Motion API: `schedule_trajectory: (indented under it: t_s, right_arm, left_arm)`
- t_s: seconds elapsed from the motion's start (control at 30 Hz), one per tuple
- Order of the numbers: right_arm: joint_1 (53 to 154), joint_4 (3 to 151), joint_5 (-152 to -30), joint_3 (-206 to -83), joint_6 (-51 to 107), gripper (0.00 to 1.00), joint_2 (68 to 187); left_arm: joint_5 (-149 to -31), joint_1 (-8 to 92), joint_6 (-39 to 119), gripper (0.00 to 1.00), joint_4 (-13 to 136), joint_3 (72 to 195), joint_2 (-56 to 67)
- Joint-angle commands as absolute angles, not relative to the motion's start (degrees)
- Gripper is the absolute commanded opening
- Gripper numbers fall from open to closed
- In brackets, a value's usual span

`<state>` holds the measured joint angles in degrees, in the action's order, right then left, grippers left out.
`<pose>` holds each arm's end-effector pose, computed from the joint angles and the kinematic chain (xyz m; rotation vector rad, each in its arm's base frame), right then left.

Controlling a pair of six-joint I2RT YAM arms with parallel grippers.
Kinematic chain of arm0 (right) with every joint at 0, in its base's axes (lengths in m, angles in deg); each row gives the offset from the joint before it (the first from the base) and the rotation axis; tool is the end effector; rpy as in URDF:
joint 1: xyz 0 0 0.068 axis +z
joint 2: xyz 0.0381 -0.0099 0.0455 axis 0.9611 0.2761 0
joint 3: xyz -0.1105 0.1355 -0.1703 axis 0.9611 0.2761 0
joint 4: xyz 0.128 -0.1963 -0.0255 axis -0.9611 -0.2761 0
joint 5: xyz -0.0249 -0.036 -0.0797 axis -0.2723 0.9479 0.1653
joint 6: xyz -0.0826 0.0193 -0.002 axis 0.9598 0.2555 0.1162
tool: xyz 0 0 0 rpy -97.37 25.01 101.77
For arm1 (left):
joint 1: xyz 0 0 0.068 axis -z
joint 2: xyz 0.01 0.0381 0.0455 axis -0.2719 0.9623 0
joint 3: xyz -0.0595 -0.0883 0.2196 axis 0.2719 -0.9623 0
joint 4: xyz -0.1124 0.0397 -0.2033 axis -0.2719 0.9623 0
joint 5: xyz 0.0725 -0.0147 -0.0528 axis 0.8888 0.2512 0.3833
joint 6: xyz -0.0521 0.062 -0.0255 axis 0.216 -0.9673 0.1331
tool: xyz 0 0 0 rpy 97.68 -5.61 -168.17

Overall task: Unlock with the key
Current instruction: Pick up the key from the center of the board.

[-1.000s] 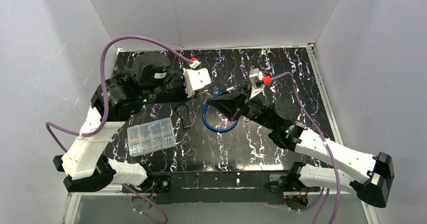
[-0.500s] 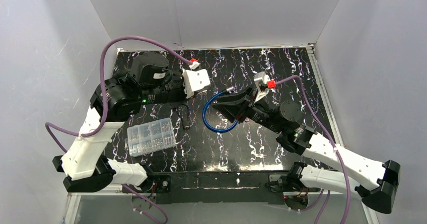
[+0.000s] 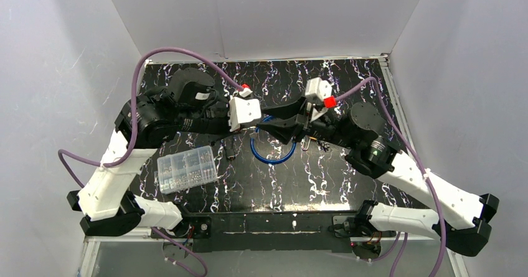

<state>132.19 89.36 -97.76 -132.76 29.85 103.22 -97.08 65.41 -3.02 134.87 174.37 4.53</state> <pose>0.1085 0.2108 0.4458 -0.7932 1.0585 1.1036 0.1217 -0.1736 0.4434 1.5153 1.5279 -0.4720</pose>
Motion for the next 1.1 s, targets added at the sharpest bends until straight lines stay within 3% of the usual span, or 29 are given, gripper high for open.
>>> schedule_trajectory:
  t_s: [0.0,0.2,0.53,0.8,0.97,1.07]
  right_arm:
    - [132.28,85.59,-105.92,-136.41,32.85,0.46,105.87]
    - [132.18,82.58,-110.47,-136.90,33.42,0.41,106.67]
    - [131.98,81.42,-111.62,-138.05,33.14,0.23,108.39]
    - [131.94,81.76,-111.20,-138.72,32.93,0.24,110.40]
    - [131.98,81.12,-110.76,-139.14,32.93,0.02,111.29]
    - [131.98,80.69,-110.01,-139.07,32.72,0.01,111.30]
  left_arm:
    - [-100.72,65.35,-4.19,0.00,138.61,176.13,4.70]
    - [-101.48,65.36,-4.40,0.00,139.36,176.90,4.73]
    - [-102.20,65.35,-4.29,0.00,140.39,178.00,5.39]
    - [-102.80,65.35,-4.26,0.00,141.12,178.91,5.91]
    - [-102.58,65.35,-4.31,0.00,140.85,179.34,5.83]
    - [-102.41,65.38,-4.22,0.00,140.68,179.71,5.78]
